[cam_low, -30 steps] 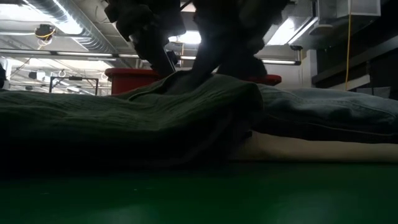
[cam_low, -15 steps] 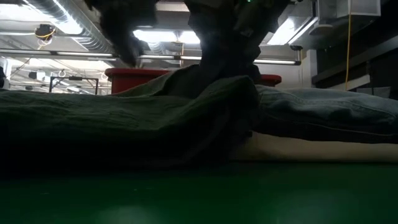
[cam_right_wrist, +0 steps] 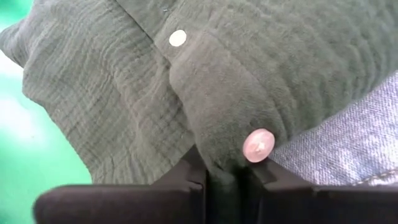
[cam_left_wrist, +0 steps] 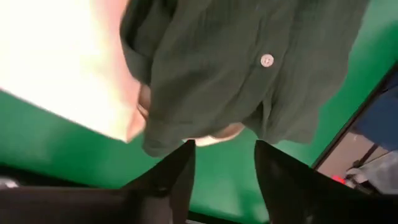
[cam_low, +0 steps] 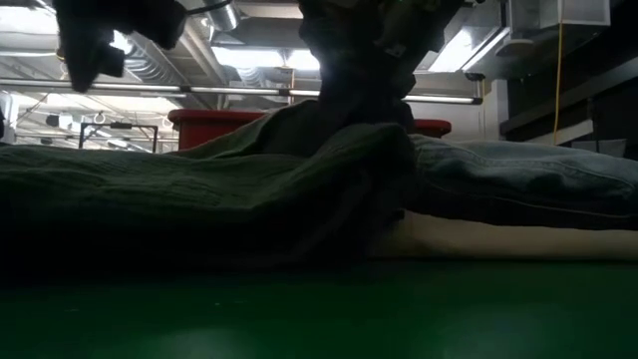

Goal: Fold Laundry from Bin
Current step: Stack the green shirt on top of the light blue jeans

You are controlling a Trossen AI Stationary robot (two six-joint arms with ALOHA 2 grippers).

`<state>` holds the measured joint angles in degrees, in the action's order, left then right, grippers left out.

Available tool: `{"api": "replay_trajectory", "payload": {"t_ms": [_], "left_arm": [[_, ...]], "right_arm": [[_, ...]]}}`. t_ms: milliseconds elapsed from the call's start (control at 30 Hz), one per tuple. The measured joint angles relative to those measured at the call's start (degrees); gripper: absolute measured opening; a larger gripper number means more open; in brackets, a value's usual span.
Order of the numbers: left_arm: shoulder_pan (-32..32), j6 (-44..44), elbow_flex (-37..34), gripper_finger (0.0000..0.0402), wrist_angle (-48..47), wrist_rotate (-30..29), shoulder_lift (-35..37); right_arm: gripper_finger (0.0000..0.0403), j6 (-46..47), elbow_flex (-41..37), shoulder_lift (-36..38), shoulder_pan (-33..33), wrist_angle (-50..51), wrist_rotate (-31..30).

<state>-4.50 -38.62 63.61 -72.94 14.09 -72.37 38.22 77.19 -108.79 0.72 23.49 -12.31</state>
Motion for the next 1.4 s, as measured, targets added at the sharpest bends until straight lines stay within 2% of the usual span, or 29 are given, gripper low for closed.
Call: {"api": "replay_trajectory", "payload": {"t_ms": [133, 267, 467, 600, 733, 833, 1167, 1400], "left_arm": [[-3.4, -11.1, 0.0, 0.0194, 0.3, 0.0, -0.5], [-6.9, -23.9, 0.0, 0.021, 0.8, -1.0, -1.1], [-14.3, -42.4, 0.0, 0.0205, 3.2, -8.6, -1.0], [-18.5, -49.2, 0.0, 0.0204, 5.8, -15.4, -1.0], [-21.2, -51.0, 0.0, 0.0205, 8.6, -23.0, -1.0], [-21.9, -51.0, 0.0, 0.0205, 9.6, -25.4, -1.0], [-22.3, -49.4, 0.0, 0.0205, 9.7, -26.8, -1.0], [-22.3, -46.4, 0.0, 0.0205, 9.7, -28.8, -1.0]], "right_arm": [[0.0024, -1.2, 0.0, 0.0, 0.0, 0.0, 0.0], [0.0016, -1.2, 0.0, 0.0, 0.0, 0.0, 0.0], [0.0028, -2.4, 0.0, 0.0, 0.0, 0.1, 0.0], [0.0024, -2.8, 0.0, 0.0, 0.0, 0.0, 0.0], [0.0016, -4.2, 0.0, 0.0, 0.0, -1.1, 0.0], [0.0015, -5.7, 1.4, 0.1, -0.1, -0.9, 0.0], [0.0014, -13.0, 11.7, 0.8, -2.0, -0.4, -0.1], [0.0014, -13.4, 16.9, 0.8, -6.1, 6.8, -0.4]]}}
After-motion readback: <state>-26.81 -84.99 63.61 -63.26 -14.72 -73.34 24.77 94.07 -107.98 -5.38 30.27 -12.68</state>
